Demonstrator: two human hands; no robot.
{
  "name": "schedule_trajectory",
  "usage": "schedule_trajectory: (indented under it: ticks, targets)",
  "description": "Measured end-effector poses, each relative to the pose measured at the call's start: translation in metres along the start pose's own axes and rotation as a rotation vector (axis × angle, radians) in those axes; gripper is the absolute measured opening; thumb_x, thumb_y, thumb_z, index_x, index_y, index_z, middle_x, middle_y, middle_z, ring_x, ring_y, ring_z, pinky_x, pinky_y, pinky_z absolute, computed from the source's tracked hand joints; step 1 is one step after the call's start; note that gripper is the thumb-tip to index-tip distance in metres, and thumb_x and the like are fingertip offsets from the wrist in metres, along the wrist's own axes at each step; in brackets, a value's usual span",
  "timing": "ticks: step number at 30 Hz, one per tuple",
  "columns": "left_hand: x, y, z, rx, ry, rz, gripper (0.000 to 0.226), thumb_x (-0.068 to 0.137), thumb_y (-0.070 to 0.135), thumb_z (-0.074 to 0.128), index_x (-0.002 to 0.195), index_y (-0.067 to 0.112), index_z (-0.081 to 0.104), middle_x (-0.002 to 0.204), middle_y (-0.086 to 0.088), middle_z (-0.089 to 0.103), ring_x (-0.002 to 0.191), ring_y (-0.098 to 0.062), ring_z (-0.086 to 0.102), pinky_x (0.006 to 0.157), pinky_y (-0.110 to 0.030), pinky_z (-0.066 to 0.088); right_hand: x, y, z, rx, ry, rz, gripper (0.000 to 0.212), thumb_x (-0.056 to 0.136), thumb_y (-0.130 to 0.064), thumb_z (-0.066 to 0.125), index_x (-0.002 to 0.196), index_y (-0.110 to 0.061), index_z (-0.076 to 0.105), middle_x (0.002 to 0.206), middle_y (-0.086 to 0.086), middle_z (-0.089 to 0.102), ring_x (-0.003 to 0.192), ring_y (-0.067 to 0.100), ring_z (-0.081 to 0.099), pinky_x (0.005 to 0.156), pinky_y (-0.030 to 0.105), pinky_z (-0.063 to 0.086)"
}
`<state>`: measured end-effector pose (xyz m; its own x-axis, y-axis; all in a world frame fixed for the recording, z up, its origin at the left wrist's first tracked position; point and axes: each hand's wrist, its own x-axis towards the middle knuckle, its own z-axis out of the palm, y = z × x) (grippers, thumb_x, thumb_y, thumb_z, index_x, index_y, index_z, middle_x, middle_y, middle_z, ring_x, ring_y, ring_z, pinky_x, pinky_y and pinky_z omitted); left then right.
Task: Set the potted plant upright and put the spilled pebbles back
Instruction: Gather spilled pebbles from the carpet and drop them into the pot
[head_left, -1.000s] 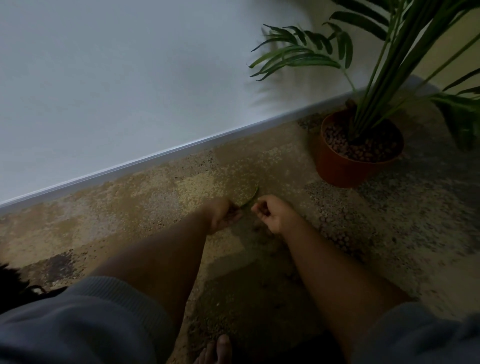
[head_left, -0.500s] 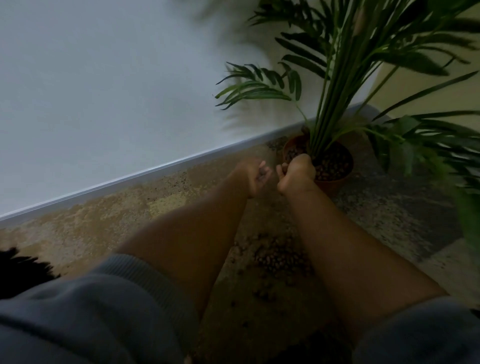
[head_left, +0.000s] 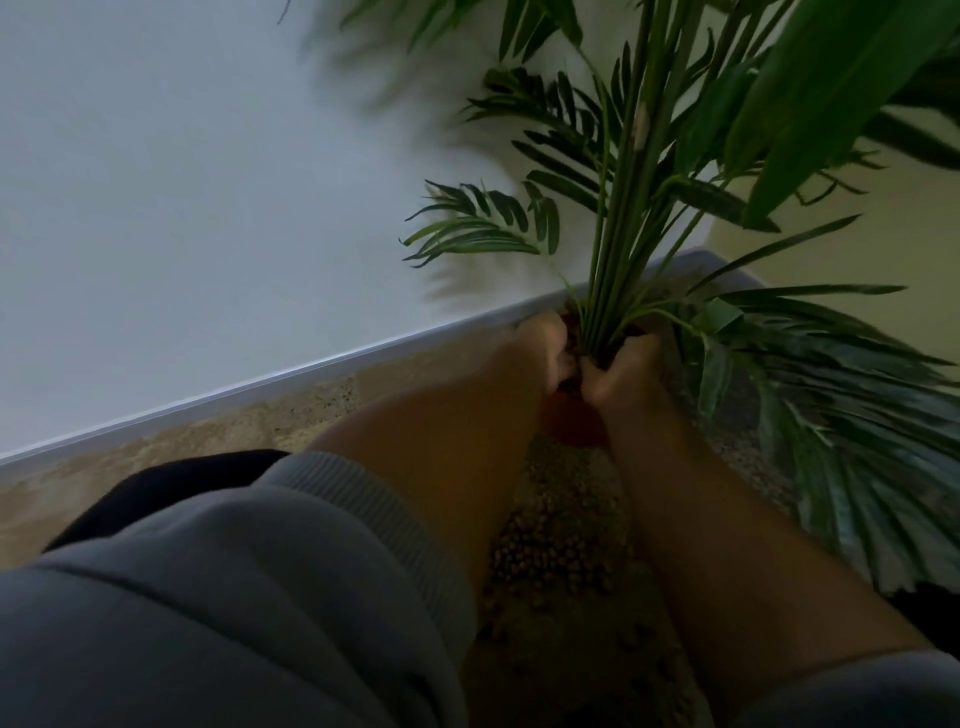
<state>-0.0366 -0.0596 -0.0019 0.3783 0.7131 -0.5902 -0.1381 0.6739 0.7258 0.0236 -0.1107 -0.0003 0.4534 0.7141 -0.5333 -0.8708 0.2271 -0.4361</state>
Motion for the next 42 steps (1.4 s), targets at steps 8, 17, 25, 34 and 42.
schedule_trajectory:
  ticks: [8,17,25,34,42]
  targets:
    - [-0.008,-0.003,-0.036,0.128,0.070,0.079,0.027,0.103,0.015,0.033,0.116,0.007,0.055,0.110,-0.010,0.063,0.112,-0.023,0.061,0.081,-0.029,0.051,-0.003,0.020,-0.007,-0.109,0.013,0.095,0.044,0.105,-0.017,0.030,0.148,-0.004,0.032,0.146,0.014,0.040,0.133,0.026,0.045,0.108,0.029,0.042]
    - [-0.012,-0.019,-0.129,0.584,0.187,0.121,0.020,0.100,0.021,0.046,0.089,0.011,0.060,0.089,-0.006,0.063,0.074,-0.015,0.061,0.062,-0.024,0.051,-0.004,0.079,-0.021,-0.504,0.096,0.152,0.030,0.099,-0.019,0.043,0.123,-0.006,0.054,0.110,0.013,0.063,0.099,0.024,0.063,0.088,0.032,0.057]
    - [-0.031,-0.042,-0.193,1.487,-0.033,0.246,0.027,0.099,0.012,0.043,0.110,0.002,0.066,0.116,-0.015,0.065,0.107,-0.027,0.060,0.092,-0.032,0.044,-0.001,0.138,-0.079,-1.283,0.032,0.121,0.045,0.094,-0.020,0.048,0.137,-0.007,0.046,0.113,0.010,0.057,0.084,0.020,0.055,0.064,0.028,0.050]
    - [0.002,-0.072,-0.213,1.890,-0.164,0.249,0.039,0.084,0.024,0.069,0.117,0.006,0.063,0.120,-0.010,0.061,0.106,-0.025,0.058,0.079,-0.031,0.048,0.000,0.176,-0.136,-2.170,-0.199,-0.264,0.036,0.084,-0.029,0.059,0.117,-0.016,0.066,0.130,0.009,0.058,0.118,0.027,0.055,0.099,0.030,0.045]
    - [0.038,-0.104,-0.219,2.003,-0.327,0.235,0.063,0.084,0.031,0.068,0.139,0.009,0.043,0.144,-0.016,0.041,0.131,-0.033,0.041,0.103,-0.041,0.042,0.018,0.176,-0.142,-2.387,-0.461,-0.080,0.074,0.085,-0.026,0.067,0.150,-0.021,0.033,0.160,0.006,0.014,0.143,0.031,0.026,0.116,0.037,0.030]
